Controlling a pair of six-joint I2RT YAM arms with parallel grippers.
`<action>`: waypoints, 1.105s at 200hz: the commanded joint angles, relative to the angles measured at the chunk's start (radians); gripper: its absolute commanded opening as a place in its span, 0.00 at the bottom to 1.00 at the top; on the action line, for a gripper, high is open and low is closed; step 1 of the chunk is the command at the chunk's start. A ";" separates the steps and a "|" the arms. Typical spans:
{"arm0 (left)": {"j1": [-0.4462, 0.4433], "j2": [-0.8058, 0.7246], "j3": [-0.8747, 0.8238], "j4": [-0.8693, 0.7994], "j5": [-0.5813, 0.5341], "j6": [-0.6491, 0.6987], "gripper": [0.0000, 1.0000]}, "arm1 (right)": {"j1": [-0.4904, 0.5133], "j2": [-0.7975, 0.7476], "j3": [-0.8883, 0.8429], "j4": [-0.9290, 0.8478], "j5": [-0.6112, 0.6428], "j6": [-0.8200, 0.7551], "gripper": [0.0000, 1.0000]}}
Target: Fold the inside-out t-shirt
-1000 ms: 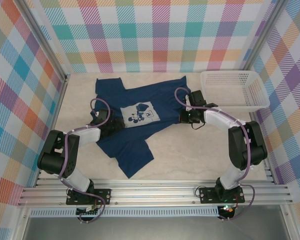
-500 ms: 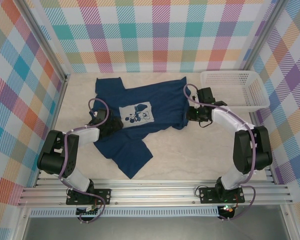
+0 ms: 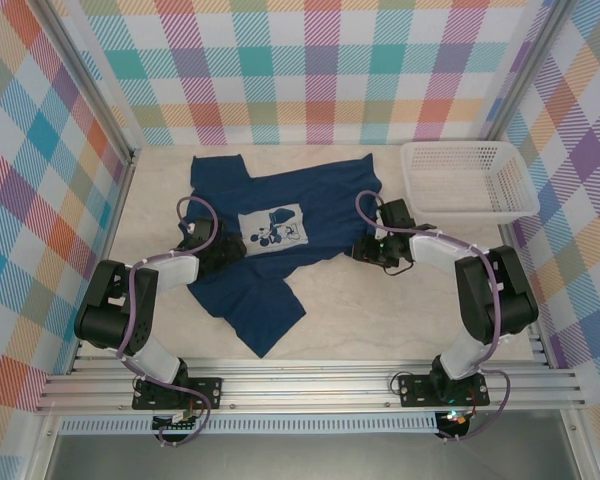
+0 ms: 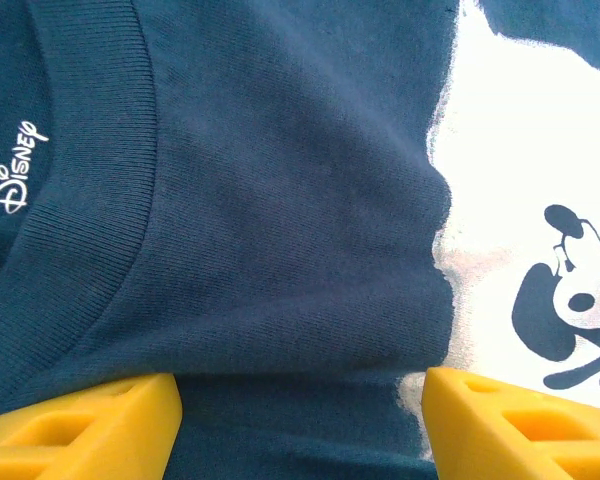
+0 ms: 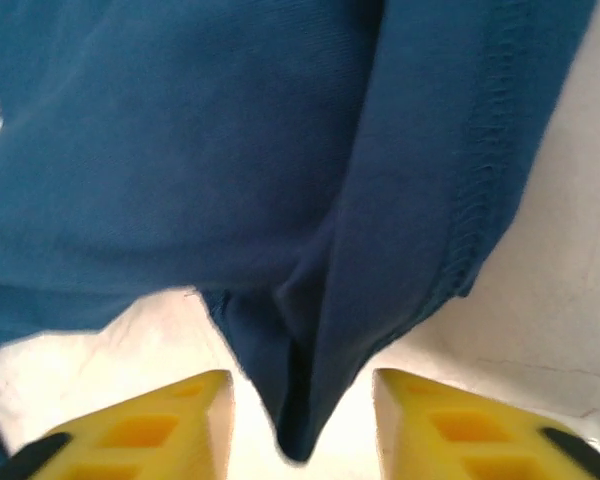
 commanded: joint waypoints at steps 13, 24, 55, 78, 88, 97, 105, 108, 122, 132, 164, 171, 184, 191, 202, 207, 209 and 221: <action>0.017 0.036 -0.041 -0.066 -0.007 -0.011 0.67 | -0.005 0.008 0.054 -0.019 0.138 -0.053 0.09; 0.020 0.036 -0.044 -0.066 -0.011 -0.018 0.67 | -0.015 -0.017 0.066 -0.073 0.197 -0.086 0.03; 0.045 0.038 -0.050 -0.066 0.000 -0.039 0.66 | -0.058 -0.139 0.083 -0.234 0.327 -0.166 0.00; 0.056 0.035 -0.056 -0.069 -0.001 -0.050 0.66 | -0.076 -0.210 0.110 -0.333 0.417 -0.209 0.00; 0.060 0.033 -0.058 -0.071 -0.004 -0.055 0.66 | -0.079 -0.227 0.127 -0.363 0.450 -0.223 0.00; 0.063 0.033 -0.059 -0.069 -0.005 -0.058 0.66 | -0.079 -0.236 0.144 -0.382 0.480 -0.236 0.00; 0.065 0.033 -0.059 -0.069 -0.006 -0.059 0.66 | -0.080 -0.237 0.163 -0.401 0.504 -0.245 0.01; 0.065 0.033 -0.059 -0.069 -0.006 -0.058 0.66 | -0.080 -0.236 0.170 -0.407 0.509 -0.252 0.01; 0.069 0.032 -0.060 -0.069 -0.006 -0.063 0.66 | -0.079 -0.232 0.205 -0.434 0.546 -0.269 0.03; 0.071 0.030 -0.062 -0.068 -0.006 -0.064 0.66 | -0.080 -0.229 0.217 -0.438 0.565 -0.283 0.04; 0.071 0.029 -0.065 -0.065 -0.005 -0.064 0.66 | -0.079 -0.189 0.244 -0.444 0.591 -0.298 0.18; 0.072 0.031 -0.065 -0.065 -0.002 -0.063 0.66 | -0.079 -0.179 0.242 -0.444 0.583 -0.296 0.22; 0.072 0.031 -0.064 -0.062 0.002 -0.060 0.66 | -0.081 -0.166 0.239 -0.447 0.549 -0.286 0.28; 0.071 0.033 -0.063 -0.061 0.004 -0.059 0.66 | -0.082 -0.164 0.235 -0.445 0.509 -0.280 0.30; 0.072 0.034 -0.061 -0.062 0.008 -0.058 0.66 | -0.081 -0.168 0.218 -0.427 0.414 -0.263 0.32; 0.072 0.035 -0.061 -0.060 0.009 -0.058 0.66 | -0.081 -0.172 0.206 -0.414 0.363 -0.248 0.33; 0.071 0.034 -0.061 -0.060 0.009 -0.058 0.66 | -0.081 -0.173 0.200 -0.408 0.339 -0.243 0.33; 0.072 0.037 -0.060 -0.058 0.012 -0.056 0.66 | -0.081 -0.175 0.159 -0.374 0.209 -0.198 0.37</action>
